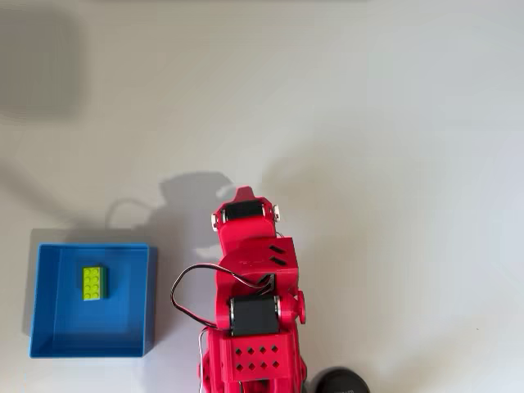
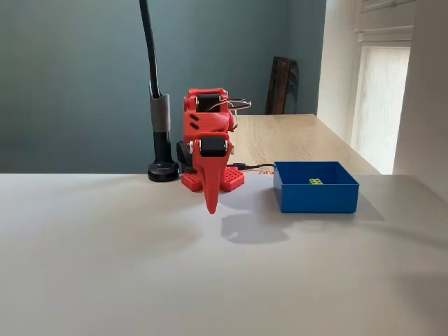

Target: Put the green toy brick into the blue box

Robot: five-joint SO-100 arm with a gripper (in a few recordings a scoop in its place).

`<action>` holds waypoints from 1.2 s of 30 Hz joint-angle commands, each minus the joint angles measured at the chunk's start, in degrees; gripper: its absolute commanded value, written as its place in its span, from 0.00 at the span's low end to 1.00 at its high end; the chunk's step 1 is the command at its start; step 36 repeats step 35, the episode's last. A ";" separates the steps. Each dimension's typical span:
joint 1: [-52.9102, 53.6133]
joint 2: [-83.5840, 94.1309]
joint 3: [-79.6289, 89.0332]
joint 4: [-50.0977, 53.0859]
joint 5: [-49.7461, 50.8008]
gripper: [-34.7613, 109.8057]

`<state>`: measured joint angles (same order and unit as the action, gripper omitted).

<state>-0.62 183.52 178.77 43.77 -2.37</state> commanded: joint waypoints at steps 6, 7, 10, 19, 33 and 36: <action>-0.53 2.90 0.79 4.31 1.23 0.24; -0.53 2.90 0.79 4.31 1.23 0.24; -0.53 2.90 0.79 4.31 1.58 0.24; -0.44 2.90 0.79 4.31 1.58 0.24; -0.44 2.90 0.79 4.31 1.58 0.24; -0.44 2.90 0.79 4.31 1.58 0.24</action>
